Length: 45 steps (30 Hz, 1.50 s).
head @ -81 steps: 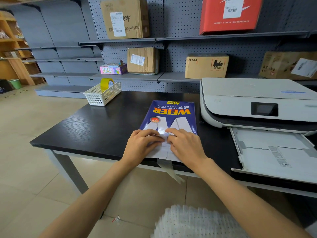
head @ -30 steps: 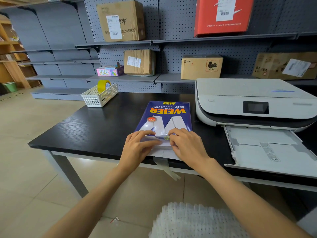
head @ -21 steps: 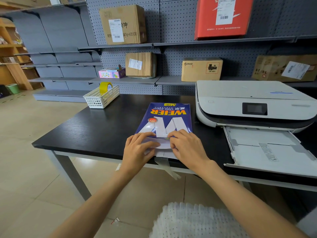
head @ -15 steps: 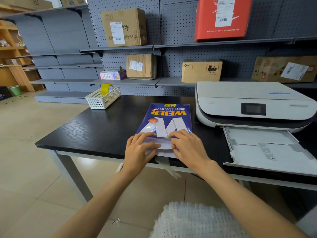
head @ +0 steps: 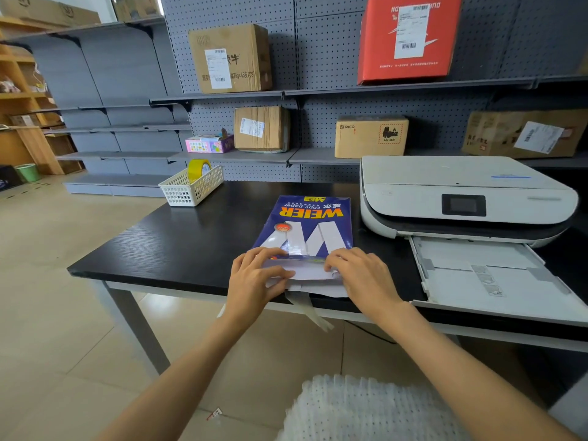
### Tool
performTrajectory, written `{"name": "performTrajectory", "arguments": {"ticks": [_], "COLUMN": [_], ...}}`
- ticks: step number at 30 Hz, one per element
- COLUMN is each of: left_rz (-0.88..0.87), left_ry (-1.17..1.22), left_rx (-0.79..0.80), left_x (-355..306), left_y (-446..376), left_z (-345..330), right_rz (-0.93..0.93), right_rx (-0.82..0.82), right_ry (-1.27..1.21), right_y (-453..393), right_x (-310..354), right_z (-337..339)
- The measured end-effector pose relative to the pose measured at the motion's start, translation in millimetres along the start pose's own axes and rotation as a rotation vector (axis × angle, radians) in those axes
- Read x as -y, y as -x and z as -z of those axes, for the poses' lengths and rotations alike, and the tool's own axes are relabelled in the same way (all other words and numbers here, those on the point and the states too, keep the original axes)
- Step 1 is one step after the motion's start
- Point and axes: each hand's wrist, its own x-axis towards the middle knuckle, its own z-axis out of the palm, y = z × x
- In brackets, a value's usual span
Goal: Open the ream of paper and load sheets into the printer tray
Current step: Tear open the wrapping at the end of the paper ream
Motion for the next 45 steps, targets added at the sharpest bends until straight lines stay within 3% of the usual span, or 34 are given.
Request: {"name": "performTrajectory", "arguments": {"ticks": [9,21,38,45], "left_rz": [0.061,-0.017,0.012,0.069], "left_ry": [-0.018,0.070,0.171,0.295], "left_rx": [0.015,-0.073,-0.132,-0.048], "left_x": [4,-3,-28,-35], "left_y": [-1,13,53,70], "left_z": [2,3,19,32], "right_rz": [-0.009,0.027,0.105,0.058], "right_rx": [0.048,-0.063,-0.174,-0.163], "right_ry": [-0.001,0.013,0.060,0.064], "right_y": [5,9,37,54], "right_x": [-6,1,26,31], "right_z": [5,5,11,11]}}
